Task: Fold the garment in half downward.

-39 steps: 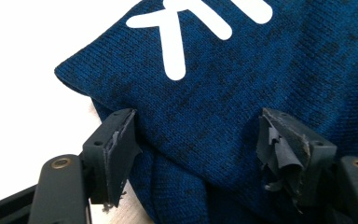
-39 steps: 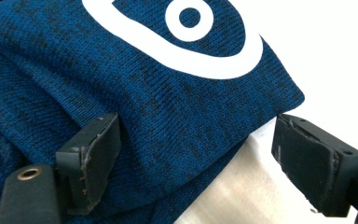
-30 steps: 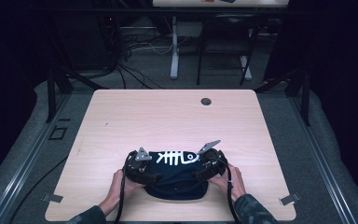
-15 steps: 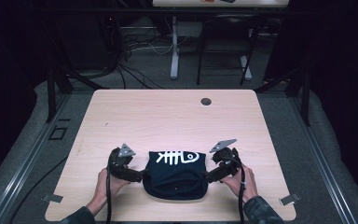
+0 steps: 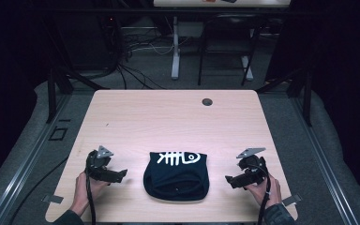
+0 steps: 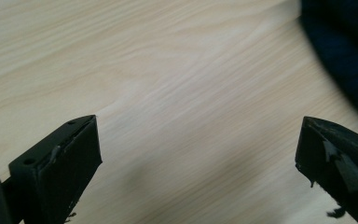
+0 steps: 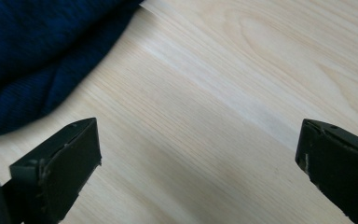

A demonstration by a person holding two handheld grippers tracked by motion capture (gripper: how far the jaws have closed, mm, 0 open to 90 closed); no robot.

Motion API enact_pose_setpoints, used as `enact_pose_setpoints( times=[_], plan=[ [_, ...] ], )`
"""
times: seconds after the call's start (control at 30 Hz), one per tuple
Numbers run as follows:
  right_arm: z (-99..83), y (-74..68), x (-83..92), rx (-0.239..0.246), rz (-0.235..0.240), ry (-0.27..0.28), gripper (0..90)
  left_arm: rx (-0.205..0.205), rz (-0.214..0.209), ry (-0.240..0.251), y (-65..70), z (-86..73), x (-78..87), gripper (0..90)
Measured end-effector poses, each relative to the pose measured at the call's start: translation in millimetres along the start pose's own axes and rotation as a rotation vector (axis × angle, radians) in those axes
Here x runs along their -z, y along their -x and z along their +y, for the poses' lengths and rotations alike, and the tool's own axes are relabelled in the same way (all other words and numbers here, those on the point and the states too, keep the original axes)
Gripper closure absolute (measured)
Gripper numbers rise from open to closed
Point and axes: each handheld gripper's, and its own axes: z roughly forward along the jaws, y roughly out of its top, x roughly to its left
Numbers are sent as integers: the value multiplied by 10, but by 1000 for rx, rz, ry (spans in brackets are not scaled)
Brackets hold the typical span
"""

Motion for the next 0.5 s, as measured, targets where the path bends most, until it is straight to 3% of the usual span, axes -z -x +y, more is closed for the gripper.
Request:
enact_pose_setpoints(
  times=[0.2,0.4,0.5],
  plan=[
    [-53,75,-99,4,-34,-43,0,36,20,-30,-119,-94,-91,0],
    [-85,153,-257,2,-72,-101,0,63,16,10,-186,-138,-113,0],
    [-118,236,-299,-49,-62,-69,0,75,23,36,-201,-162,-120,0]
  ],
)
